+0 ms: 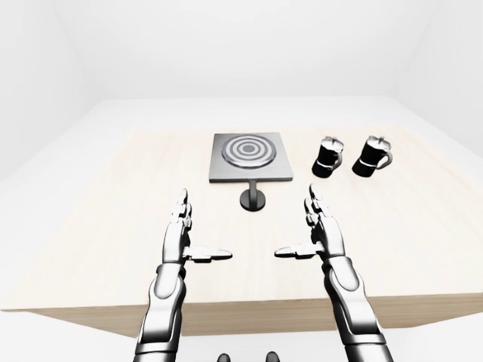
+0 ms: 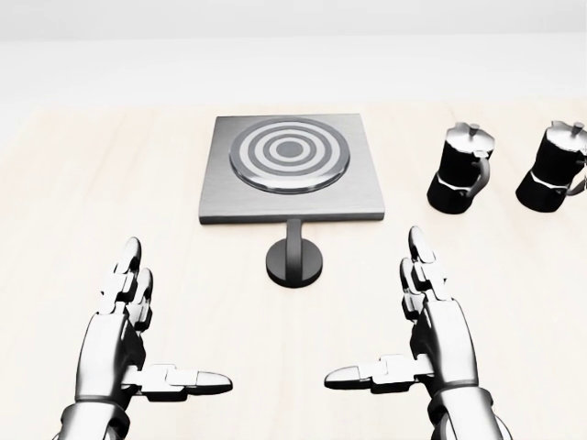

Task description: Turn off the stove.

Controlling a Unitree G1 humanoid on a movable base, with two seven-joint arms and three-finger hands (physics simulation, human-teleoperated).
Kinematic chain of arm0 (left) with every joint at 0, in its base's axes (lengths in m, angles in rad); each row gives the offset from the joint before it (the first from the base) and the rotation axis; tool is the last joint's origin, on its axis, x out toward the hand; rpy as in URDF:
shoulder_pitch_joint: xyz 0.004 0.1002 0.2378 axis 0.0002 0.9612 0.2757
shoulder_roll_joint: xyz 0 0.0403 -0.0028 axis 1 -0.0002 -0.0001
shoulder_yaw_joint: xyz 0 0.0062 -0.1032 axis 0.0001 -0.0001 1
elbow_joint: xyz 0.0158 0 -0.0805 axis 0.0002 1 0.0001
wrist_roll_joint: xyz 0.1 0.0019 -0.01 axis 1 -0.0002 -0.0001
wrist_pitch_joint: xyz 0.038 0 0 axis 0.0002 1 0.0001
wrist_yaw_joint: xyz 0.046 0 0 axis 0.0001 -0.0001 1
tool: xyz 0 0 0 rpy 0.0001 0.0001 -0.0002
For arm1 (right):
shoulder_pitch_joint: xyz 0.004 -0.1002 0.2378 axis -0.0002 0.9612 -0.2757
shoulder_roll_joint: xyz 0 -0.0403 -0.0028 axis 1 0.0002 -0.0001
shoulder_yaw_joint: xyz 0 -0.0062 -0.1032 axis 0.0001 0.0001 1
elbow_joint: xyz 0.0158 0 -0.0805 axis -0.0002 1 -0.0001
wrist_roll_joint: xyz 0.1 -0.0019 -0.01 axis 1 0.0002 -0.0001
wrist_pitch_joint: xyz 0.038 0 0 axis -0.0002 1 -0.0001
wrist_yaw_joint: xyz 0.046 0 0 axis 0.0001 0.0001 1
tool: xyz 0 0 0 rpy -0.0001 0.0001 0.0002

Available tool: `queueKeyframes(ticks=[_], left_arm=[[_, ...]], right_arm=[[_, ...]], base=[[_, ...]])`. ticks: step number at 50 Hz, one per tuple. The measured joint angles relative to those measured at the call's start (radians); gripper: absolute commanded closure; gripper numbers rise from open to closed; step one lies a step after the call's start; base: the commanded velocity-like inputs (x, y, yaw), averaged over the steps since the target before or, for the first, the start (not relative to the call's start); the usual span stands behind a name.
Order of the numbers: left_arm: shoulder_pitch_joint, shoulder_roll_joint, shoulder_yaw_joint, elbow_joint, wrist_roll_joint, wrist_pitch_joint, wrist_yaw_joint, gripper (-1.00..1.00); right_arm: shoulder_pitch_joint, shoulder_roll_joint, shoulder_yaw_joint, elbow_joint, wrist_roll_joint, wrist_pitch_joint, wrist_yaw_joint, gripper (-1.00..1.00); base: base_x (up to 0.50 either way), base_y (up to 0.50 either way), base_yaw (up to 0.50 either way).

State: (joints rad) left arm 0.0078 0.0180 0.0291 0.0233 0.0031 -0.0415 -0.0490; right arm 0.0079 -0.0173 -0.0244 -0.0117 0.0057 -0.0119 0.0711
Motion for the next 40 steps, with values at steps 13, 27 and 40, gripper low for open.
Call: queueKeyframes(ticks=[13,27,40], left_arm=[[-0.002,0.000,0.000,0.001,0.000,-0.001,0.000,-1.00],[-0.003,0.000,0.002,-0.006,-0.003,0.003,0.000,-1.00],[-0.054,0.022,0.065,-0.106,-0.112,0.129,0.019,-1.00]], right_arm=[[-0.004,-0.001,0.001,0.007,-0.001,-0.001,0.006,-1.00],[-0.009,0.000,-0.001,0.013,0.002,-0.002,0.005,-1.00],[-0.010,-0.001,-0.003,0.014,0.003,0.003,-0.001,-1.00]], base=[[0.50,0.00,0.00],[0.43,0.00,0.00],[0.01,0.00,0.00]])
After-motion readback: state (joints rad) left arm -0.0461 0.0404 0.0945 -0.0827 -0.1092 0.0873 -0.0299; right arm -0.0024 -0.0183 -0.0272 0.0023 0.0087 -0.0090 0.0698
